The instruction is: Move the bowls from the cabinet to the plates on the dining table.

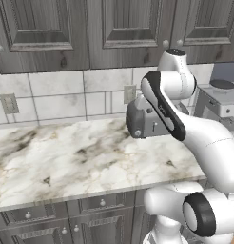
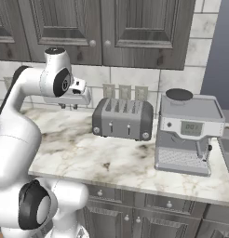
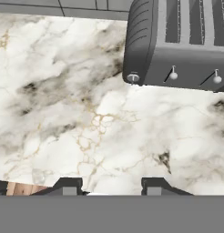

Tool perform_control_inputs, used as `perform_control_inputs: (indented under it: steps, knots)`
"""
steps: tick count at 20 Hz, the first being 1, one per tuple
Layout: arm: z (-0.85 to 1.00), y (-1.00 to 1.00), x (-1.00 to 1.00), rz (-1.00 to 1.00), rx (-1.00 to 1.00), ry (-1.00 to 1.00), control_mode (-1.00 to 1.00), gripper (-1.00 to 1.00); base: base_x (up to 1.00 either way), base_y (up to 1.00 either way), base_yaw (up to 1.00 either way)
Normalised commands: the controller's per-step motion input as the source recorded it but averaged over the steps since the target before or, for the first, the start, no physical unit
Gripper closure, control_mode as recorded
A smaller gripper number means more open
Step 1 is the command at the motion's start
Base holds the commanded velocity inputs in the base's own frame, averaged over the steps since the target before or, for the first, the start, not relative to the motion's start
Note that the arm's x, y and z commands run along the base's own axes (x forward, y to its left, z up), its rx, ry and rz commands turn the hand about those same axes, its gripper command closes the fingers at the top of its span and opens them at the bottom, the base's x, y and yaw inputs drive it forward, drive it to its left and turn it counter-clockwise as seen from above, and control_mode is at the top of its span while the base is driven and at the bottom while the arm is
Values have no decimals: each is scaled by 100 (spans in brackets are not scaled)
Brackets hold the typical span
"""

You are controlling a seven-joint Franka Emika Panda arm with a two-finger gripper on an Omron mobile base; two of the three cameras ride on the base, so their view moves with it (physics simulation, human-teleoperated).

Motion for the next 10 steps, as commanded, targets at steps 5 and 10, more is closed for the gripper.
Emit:
perform_control_inputs:
  steps: [5, 10]
  knots:
    - [-1, 0, -3, 0, 0, 0, -100, -100, 0, 0, 0]
    - [0, 0, -11, 0, 0, -1, -100, -100, 0, 0, 0]
